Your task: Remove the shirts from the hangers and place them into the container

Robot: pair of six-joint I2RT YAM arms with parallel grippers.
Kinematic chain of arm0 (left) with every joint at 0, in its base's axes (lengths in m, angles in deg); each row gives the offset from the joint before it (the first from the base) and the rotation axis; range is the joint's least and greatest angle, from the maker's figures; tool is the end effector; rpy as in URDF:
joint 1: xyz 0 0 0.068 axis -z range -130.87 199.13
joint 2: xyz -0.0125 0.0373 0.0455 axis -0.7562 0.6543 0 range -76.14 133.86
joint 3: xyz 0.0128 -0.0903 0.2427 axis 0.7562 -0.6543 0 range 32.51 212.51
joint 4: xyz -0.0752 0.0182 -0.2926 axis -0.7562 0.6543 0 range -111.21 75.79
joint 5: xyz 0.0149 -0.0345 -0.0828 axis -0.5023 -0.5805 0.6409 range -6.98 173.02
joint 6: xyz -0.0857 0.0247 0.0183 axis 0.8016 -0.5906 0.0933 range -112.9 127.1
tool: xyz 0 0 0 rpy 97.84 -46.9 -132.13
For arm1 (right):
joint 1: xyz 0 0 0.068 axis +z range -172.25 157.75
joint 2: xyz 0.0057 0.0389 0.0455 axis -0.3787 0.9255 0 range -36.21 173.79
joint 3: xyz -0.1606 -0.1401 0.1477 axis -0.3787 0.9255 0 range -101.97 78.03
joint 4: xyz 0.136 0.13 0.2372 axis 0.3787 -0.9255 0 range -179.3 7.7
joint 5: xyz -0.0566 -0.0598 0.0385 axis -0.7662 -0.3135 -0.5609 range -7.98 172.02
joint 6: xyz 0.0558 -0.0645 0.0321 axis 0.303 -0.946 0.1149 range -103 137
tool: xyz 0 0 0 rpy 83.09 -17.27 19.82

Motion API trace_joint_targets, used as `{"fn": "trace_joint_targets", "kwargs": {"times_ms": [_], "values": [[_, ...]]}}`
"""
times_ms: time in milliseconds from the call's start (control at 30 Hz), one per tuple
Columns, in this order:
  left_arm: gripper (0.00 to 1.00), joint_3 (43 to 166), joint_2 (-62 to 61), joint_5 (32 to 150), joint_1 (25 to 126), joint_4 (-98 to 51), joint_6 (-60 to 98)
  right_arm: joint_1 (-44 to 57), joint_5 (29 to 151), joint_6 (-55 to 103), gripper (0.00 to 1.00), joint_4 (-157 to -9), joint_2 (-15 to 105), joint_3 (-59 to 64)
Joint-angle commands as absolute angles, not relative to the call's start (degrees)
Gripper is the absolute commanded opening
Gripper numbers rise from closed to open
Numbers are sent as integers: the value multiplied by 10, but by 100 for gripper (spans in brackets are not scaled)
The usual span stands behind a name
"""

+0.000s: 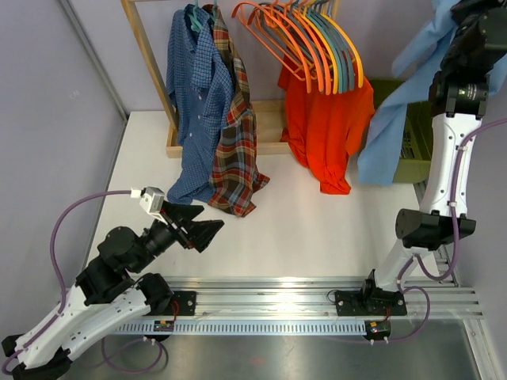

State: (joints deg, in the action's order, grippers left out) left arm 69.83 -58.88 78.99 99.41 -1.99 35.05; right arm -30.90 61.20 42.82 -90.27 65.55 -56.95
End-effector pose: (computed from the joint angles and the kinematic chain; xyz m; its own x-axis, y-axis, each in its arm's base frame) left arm 0.1240 -0.1403 0.3453 -0.3302 -0.3341 -0.8828 0.6424 0.6057 -0.4695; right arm 0.4064 -0.0913 0.6307 0.5793 0.3238 -0.7480 0.2289 0.8162 0.5306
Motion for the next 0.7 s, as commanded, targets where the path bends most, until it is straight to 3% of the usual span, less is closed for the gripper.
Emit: {"fn": "trace_joint_targets", "kwargs": {"times_ms": [0, 100, 200, 367, 467, 667], "values": [[99, 728, -583, 778, 995, -23, 336, -311, 577, 348, 0, -747, 720, -693], [99, 735, -584, 769, 995, -17, 338, -311, 540, 322, 0, -652, 759, -714], [99, 749, -580, 770, 996, -4, 344, -312, 544, 331, 0, -669, 835, -819], [99, 757, -586, 753, 996, 11, 338, -313, 532, 326, 0, -602, 873, -753], [99, 752, -587, 746, 995, 16, 340, -317, 542, 334, 0, -684, 932, -800], [99, 736, -584, 738, 996, 6, 348, -317, 542, 361, 0, -726, 911, -584]]}}
